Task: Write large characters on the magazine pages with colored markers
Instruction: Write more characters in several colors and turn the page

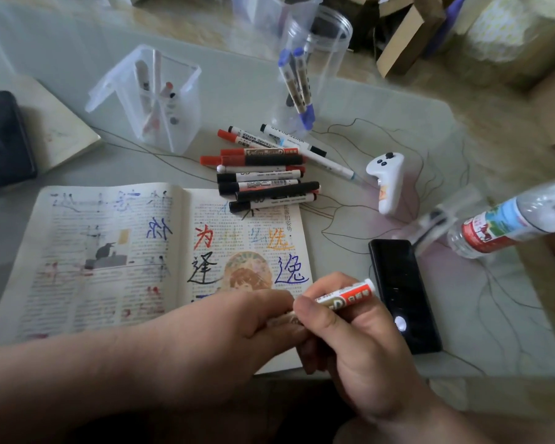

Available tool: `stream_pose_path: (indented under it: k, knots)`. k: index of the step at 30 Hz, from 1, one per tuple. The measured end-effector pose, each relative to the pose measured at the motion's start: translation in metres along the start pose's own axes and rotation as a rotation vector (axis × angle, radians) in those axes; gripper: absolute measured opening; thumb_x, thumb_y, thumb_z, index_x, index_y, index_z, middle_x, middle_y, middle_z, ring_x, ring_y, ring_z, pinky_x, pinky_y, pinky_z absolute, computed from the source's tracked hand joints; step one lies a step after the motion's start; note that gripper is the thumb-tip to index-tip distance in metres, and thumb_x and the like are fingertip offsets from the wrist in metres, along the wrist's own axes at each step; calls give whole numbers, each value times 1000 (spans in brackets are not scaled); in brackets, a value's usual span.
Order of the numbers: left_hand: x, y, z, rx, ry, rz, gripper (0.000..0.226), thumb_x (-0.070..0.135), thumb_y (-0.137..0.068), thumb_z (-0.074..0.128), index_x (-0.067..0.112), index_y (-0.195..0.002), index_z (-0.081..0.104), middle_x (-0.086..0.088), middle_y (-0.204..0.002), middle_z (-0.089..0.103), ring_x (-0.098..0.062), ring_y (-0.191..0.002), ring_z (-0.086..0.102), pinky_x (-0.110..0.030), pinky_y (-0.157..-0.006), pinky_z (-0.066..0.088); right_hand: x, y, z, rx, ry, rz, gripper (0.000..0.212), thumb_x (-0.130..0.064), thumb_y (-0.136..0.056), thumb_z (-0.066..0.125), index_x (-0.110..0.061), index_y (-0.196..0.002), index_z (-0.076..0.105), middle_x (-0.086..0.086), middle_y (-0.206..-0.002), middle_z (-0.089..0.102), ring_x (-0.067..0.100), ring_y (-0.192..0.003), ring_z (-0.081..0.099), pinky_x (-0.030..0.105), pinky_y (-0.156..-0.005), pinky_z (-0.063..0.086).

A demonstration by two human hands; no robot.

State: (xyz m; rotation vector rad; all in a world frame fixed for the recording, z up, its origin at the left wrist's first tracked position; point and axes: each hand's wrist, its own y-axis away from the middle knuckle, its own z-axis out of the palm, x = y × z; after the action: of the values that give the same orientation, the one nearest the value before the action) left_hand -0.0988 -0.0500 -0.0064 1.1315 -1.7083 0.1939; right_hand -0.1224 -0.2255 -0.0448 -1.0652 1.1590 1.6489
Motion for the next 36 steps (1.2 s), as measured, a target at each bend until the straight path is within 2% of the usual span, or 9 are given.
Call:
stream_pose_path:
  k: [4,6,8,10,12,15,22,27,36]
  knots:
    - [-14,-4,-12,-29,-239,-45,51,81,-77,30,39,-101,49,18,-74,59,-2,-62,53,-18,-55,37,-1,-9,-8,176,8,-104,13,-23,-78,71,-19,-68,64,10,-50,47,18,-42,44,24,-43,36]
    - [-28,-7,-25,6,-433,-136,55,85,-77,26,49,-118,36,9,-74,57,-3,-65,54,-22,-59,41,-2,-19,-22,386,14,-179,17,-15,-78,62,-20,-62,60,10,-51,45,17,-41,40,22,-42,33]
    - [-41,-13,-38,99,-617,-167,60,78,-87,38,47,-137,23,12,-98,65,-6,-90,62,-30,-75,53,-3,-28,-37,464,104,-220,18,-14,-78,58,-19,-62,60,10,-51,46,19,-42,42,22,-44,34]
    - [-54,-18,-46,120,-742,-176,73,73,-89,46,48,-147,9,13,-128,61,-14,-116,60,-37,-90,55,-1,-34,-45,407,210,-194,14,-19,-82,60,-19,-71,68,10,-56,59,24,-47,54,26,-47,44]
    - [-64,-22,-48,82,-755,-187,83,77,-84,49,56,-147,-1,14,-139,53,-14,-127,53,-38,-95,53,4,-37,-46,281,283,-148,14,-22,-87,62,-20,-84,76,12,-71,72,27,-62,68,31,-58,55]
    - [-65,-24,-45,33,-772,-166,90,88,-75,46,65,-143,-7,11,-140,49,-16,-131,50,-38,-96,51,10,-37,-45,166,464,-89,14,-27,-86,68,-16,-90,77,6,-85,76,23,-81,72,35,-75,59]
    - [-73,-32,-37,15,-740,-173,60,74,-94,32,68,-144,-1,8,-132,50,-19,-126,52,-37,-94,47,16,-39,-44,140,668,-121,14,-25,-78,71,-13,-78,66,4,-69,67,24,-63,61,30,-57,48]
    - [-75,-34,-39,10,-714,-184,61,65,-97,38,69,-144,-1,9,-127,50,-16,-121,53,-35,-88,49,17,-40,-47,110,699,-102,9,-19,-81,78,-15,-80,70,0,-72,70,12,-63,63,28,-59,51]
    - [-78,-36,-39,16,-735,-179,61,65,-97,37,68,-145,-1,9,-130,51,-15,-122,53,-33,-85,50,21,-41,-45,131,788,-75,12,-17,-82,80,-19,-75,71,-3,-69,70,16,-63,65,36,-57,53]
